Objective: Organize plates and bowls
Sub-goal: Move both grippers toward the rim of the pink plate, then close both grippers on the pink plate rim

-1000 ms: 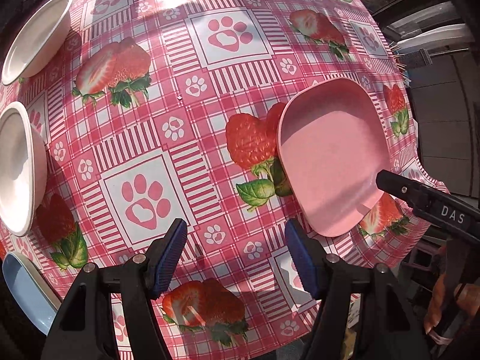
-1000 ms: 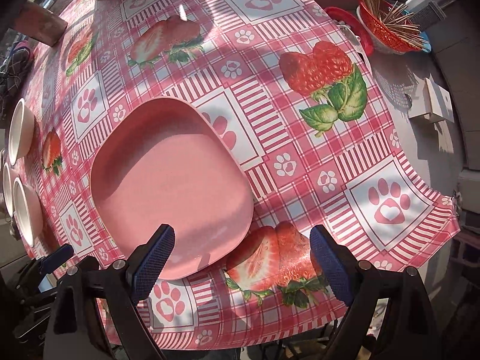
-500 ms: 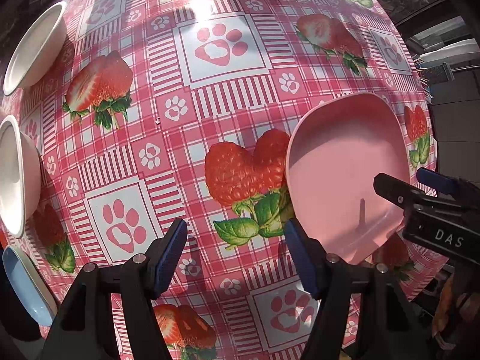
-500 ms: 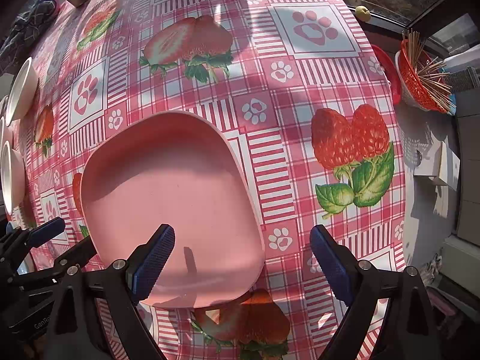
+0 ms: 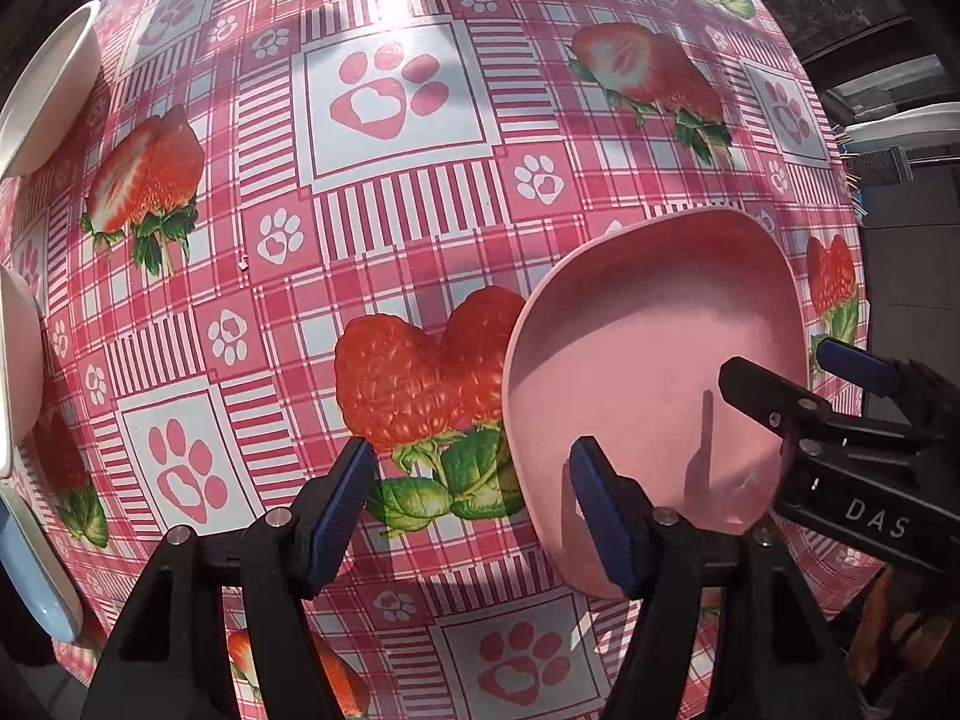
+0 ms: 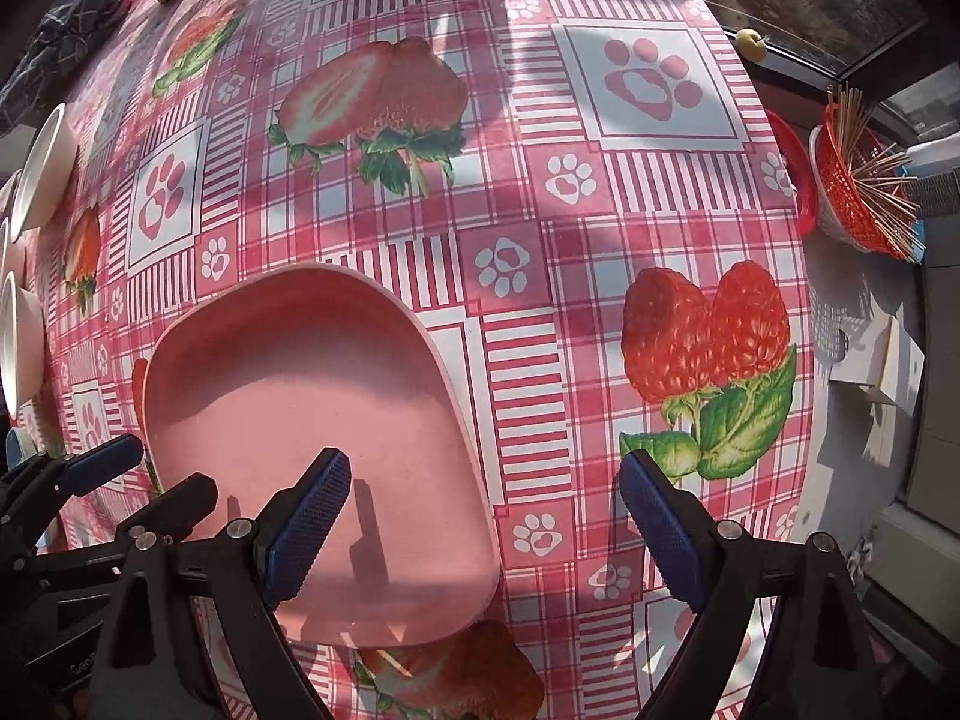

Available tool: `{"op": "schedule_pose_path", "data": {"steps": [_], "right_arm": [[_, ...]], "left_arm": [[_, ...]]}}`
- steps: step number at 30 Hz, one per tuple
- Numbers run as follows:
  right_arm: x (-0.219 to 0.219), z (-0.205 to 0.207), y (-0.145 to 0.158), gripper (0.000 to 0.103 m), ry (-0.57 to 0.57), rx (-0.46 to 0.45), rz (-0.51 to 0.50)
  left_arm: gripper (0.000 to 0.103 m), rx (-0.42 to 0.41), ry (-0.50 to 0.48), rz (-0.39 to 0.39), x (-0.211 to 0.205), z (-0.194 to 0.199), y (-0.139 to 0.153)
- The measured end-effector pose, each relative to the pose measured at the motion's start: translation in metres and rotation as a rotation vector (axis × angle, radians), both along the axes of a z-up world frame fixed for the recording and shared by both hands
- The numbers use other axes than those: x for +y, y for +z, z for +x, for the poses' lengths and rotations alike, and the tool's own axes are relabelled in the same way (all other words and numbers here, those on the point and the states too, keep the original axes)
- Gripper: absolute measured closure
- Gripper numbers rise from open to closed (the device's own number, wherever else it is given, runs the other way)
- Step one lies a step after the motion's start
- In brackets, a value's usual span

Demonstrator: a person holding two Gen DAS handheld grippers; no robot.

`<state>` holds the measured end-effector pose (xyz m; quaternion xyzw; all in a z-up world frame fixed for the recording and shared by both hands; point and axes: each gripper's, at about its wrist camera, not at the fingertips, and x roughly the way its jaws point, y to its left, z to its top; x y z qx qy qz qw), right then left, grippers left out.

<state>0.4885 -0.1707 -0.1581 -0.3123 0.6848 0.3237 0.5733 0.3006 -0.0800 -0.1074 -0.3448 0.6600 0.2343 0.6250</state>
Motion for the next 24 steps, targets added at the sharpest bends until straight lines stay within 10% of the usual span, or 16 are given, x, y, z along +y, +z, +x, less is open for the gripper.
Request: {"op": "schedule_pose_path", "data": {"steps": [16, 21, 24], "right_arm": [[0.009, -0.013, -0.001, 0.019, 0.015, -0.031, -0.016], [0.009, -0.016, 0.010, 0.074, 0.007, -0.018, 0.011], [0.008, -0.018, 0.010, 0.075, -0.010, -0.014, 0.012]], "left_arm": [[0.045, 0.009, -0.066, 0.076, -0.024, 0.031, -0.008], [0.072, -0.036, -0.068, 0.057, -0.021, 0.034, -0.002], [0.087, -0.074, -0.074, 0.024, -0.018, 0.034, 0.000]]}}
